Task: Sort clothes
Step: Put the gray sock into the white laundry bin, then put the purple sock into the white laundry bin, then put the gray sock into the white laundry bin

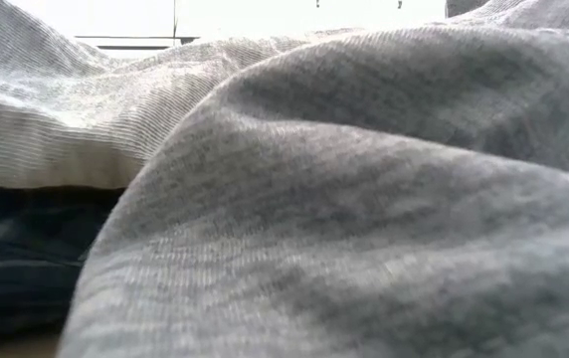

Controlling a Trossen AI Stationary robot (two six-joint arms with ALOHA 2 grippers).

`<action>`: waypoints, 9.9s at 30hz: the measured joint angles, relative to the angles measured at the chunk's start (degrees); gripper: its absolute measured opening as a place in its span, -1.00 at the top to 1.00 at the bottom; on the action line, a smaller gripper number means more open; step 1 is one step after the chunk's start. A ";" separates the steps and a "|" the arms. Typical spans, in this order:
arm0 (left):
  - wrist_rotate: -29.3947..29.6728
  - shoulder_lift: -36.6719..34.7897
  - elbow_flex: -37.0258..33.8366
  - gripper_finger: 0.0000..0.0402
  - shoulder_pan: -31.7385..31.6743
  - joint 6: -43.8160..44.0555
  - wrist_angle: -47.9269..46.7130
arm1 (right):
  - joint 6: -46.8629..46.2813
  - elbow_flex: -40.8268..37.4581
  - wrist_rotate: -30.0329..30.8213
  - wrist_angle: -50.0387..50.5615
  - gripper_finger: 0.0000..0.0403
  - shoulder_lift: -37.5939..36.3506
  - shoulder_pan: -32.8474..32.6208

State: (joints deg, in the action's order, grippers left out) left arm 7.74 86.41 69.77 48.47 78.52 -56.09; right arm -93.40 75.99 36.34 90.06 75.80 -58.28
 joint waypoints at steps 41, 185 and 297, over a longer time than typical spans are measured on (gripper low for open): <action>2.72 -3.00 15.14 1.00 -6.85 -6.38 -8.67 | 1.67 -30.58 -0.08 -34.68 0.43 -20.60 3.22; 5.78 8.28 -14.01 0.94 11.37 45.93 22.75 | 32.45 -49.09 -31.23 -83.99 0.43 -24.34 35.34; 3.79 -7.76 1.80 0.62 -19.18 -32.92 8.33 | 65.50 4.34 -27.22 -42.76 0.72 12.77 28.45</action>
State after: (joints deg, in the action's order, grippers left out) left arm 11.53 78.65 71.57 29.29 45.60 -47.76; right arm -27.90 80.33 9.11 47.29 88.57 -29.84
